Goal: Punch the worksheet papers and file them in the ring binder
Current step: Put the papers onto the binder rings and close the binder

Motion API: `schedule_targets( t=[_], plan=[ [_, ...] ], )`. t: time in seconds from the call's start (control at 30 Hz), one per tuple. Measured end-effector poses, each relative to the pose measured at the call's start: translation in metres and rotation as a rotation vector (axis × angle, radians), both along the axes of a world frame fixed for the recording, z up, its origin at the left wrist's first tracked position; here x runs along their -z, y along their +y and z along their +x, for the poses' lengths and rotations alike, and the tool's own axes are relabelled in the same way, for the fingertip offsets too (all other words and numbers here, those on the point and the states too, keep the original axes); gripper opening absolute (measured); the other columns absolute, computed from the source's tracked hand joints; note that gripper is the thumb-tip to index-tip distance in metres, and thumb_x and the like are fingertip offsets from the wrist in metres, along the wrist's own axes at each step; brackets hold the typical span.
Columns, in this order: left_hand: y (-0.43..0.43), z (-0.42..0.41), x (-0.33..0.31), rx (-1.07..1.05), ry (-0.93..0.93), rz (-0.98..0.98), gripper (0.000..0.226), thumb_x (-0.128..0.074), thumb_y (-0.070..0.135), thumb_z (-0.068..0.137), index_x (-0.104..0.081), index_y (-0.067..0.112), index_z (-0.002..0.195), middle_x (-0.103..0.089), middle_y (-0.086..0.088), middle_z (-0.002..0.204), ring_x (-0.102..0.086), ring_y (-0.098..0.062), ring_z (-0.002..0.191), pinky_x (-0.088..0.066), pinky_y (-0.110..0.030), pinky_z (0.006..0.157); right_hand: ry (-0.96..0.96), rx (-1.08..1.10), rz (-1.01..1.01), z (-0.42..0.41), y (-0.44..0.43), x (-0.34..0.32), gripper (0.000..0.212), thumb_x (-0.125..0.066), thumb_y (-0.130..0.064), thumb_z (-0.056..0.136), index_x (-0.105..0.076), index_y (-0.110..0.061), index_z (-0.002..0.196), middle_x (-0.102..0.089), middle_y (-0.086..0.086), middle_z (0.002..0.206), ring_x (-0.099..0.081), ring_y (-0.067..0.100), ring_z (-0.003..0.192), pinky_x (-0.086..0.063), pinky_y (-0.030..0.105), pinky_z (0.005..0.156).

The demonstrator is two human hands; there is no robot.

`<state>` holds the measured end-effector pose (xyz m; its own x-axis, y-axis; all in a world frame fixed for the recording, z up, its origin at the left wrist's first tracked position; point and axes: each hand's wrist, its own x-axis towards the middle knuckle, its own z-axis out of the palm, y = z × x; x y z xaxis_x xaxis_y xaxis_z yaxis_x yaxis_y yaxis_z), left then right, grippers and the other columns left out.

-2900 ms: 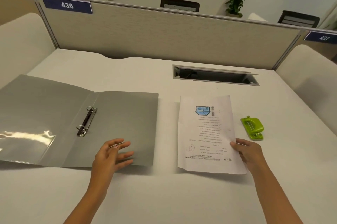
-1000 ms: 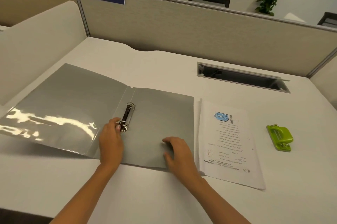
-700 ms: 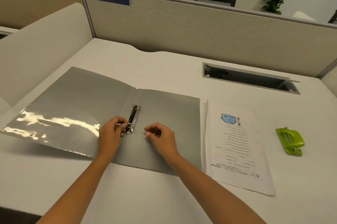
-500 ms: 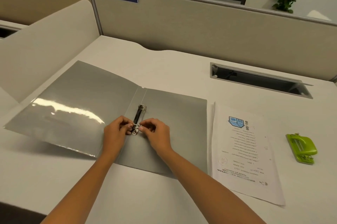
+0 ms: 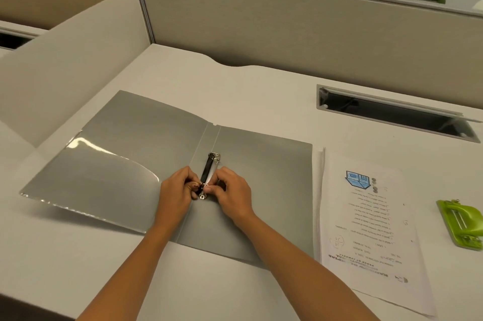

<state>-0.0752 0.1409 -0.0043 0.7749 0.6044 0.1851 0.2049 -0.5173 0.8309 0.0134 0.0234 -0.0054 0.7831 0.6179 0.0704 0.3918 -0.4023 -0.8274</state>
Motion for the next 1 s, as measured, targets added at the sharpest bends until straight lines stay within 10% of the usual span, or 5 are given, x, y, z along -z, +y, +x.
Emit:
schedule_targets(
  t=[0.7,1.0],
  plan=[
    [-0.002,-0.001,-0.002,-0.026,0.005,0.057,0.033,-0.045,-0.023,0.071,-0.052,0.009,0.069,-0.060,-0.003,0.074,-0.057,-0.013,0.058,-0.048,-0.021,0.055,0.015,-0.118,0.049,0.009,-0.011,0.001,0.010,-0.073,-0.015,0.077,-0.064,-0.012,0.076,-0.063,0.004,0.081,-0.056,0.015,0.074,-0.047,0.032,0.066],
    [-0.016,-0.006,-0.012,-0.115,0.022,-0.062,0.025,-0.051,-0.012,0.088,-0.061,0.009,0.080,-0.066,-0.004,0.081,-0.065,-0.019,0.069,-0.054,-0.025,0.064,0.210,-0.032,0.083,0.018,-0.043,-0.020,0.016,-0.070,-0.010,0.084,-0.067,-0.021,0.095,-0.066,-0.003,0.090,-0.061,0.007,0.080,-0.050,0.010,0.069]
  ],
)
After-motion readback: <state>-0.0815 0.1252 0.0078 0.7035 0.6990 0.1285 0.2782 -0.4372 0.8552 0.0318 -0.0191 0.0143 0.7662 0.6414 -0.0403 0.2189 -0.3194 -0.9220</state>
